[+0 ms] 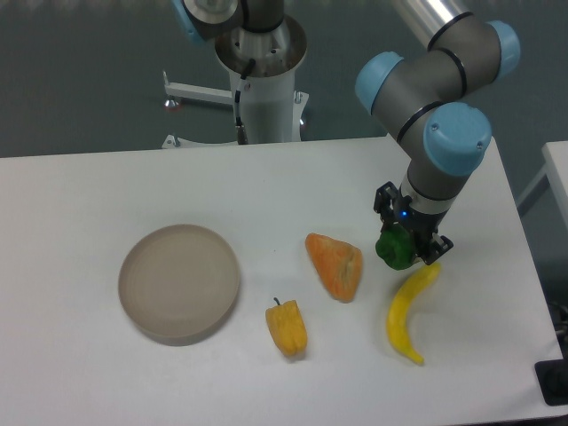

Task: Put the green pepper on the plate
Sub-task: 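Carry the held green pepper over to the grey plate, then lower the green pepper onto the plate and open the gripper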

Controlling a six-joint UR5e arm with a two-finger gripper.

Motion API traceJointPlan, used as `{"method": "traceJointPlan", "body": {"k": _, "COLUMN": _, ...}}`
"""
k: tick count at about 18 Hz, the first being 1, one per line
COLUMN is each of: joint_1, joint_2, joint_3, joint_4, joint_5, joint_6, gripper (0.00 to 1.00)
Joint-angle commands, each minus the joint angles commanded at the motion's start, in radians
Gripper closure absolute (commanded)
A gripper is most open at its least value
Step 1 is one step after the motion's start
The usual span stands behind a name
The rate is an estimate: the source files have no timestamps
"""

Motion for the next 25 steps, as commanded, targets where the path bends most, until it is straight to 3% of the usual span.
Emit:
{"method": "traceJointPlan", "body": {"k": 4, "joint_1": -0.006, "joint_2": 0.002, "joint_3": 0.000, "joint_4": 0.000, "joint_5": 0.003, "joint_6": -0.002, "gripper": 0.70}}
{"method": "traceJointPlan", "body": {"k": 8, "joint_1": -0.069, "joint_2": 0.064, "joint_3": -0.032, "joint_4": -0.052, "joint_5": -0.035, "joint_6": -0.034, "gripper": 0.70}}
{"method": "traceJointPlan", "body": {"k": 11, "joint_1": -0.165, "joint_2": 0.135, "joint_3": -0.133, "joint_4": -0.046, "joint_5": -0.061, "joint_6": -0.106, "gripper": 0.71}}
{"method": "traceJointPlan", "body": {"k": 13, "joint_1": -0.208, "joint_2": 0.156, "joint_3": -0.161, "joint_4": -0.046, "joint_5": -0.064, "joint_6": -0.159, "gripper": 0.71}}
{"method": "traceJointPlan", "body": {"k": 15, "joint_1": -0.261, "joint_2": 0.155, "joint_3": -0.169, "joint_4": -0.034, "joint_5": -0.075, "joint_6": -0.298, "gripper": 0.71}}
{"method": "traceJointPlan", "body": {"k": 18, "joint_1": -0.371, "joint_2": 0.127, "joint_3": -0.195, "joint_4": 0.075, "joint_5": -0.158, "joint_6": -0.508, "gripper": 0.71}}
{"method": "traceJointPlan", "body": {"k": 22, "joint_1": -0.472, "joint_2": 0.075, "joint_3": -0.195, "joint_4": 0.124, "joint_5": -0.169, "joint_6": -0.644, "gripper": 0.69}}
{"method": "traceJointPlan", "body": {"k": 25, "joint_1": -0.497, "joint_2": 0.032, "joint_3": -0.195, "joint_4": 0.130, "joint_5": -0.169, "joint_6": -0.657, "gripper": 0.53}}
